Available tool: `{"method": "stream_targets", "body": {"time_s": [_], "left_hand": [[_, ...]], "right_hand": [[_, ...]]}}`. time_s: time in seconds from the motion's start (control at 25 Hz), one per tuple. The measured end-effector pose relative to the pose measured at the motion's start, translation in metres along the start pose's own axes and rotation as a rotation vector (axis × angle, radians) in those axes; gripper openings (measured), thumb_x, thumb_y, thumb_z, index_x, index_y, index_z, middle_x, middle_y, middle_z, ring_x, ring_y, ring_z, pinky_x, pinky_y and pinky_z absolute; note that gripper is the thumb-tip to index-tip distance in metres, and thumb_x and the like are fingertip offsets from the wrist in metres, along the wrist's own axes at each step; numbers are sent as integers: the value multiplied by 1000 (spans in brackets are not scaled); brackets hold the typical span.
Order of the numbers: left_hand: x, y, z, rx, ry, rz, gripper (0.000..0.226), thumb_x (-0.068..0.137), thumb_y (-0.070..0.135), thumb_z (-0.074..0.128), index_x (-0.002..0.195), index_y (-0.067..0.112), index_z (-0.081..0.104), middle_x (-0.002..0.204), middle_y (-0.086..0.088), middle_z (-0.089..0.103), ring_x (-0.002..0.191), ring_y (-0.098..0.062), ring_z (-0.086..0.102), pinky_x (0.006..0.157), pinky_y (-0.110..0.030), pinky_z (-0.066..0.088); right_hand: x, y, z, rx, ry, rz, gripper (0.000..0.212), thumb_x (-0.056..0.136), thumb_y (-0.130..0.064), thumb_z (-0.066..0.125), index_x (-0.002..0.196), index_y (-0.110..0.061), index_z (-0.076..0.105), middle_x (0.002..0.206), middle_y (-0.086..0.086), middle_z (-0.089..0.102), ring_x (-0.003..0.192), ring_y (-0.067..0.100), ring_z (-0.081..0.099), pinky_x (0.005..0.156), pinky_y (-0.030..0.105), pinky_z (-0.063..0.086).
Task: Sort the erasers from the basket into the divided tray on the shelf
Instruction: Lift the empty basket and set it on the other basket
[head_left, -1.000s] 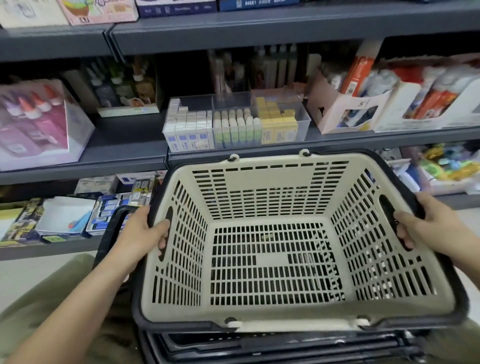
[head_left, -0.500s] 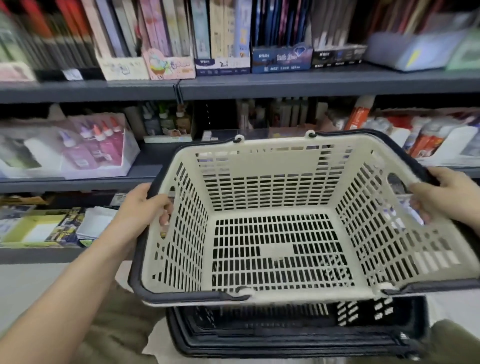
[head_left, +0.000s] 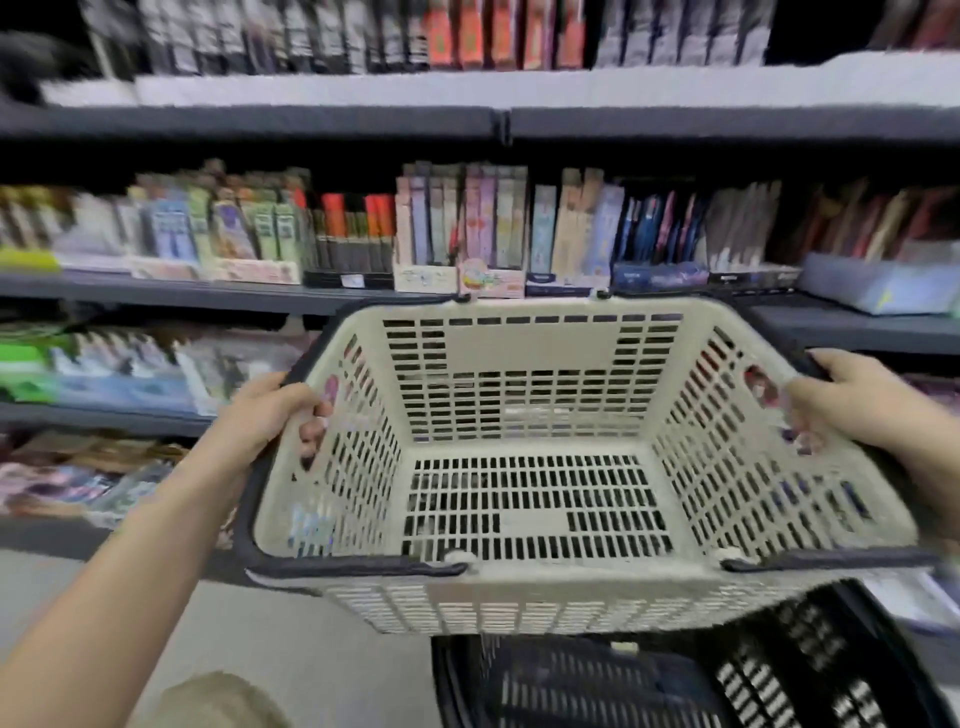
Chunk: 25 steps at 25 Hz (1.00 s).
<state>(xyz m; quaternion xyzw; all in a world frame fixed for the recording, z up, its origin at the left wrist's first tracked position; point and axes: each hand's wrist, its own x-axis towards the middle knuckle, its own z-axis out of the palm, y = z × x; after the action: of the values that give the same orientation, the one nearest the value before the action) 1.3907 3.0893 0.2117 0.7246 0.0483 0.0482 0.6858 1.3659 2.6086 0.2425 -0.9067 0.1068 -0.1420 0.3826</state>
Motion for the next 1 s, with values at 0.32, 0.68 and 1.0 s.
{"method": "stream_targets", "body": {"time_s": [0.32,0.68,1.0], "left_hand": [[20,-16,-162,47,183,11,6,83,-2,44,80,-4,49,37,-8,39,29,-19,35,35,-20,34],[7,-77,-307,233,486,-56,7,81,-3,53,75,0,55,37,-2,50,30,-12,44,33,-14,37],[-10,-186,-367,68,635,-225,21,75,-1,57,78,18,51,62,-7,49,35,-10,42,38,-17,37]], "right_hand": [[9,-121,139,95,-194,-122,7,88,-7,44,90,-4,51,55,11,59,38,18,51,49,28,46],[21,-232,298,126,-370,-241,33,86,-11,42,116,1,46,56,5,60,34,12,52,48,27,45],[3,-280,383,43,-452,-361,28,91,-22,46,113,-5,47,66,7,63,36,12,53,49,33,51]]}}
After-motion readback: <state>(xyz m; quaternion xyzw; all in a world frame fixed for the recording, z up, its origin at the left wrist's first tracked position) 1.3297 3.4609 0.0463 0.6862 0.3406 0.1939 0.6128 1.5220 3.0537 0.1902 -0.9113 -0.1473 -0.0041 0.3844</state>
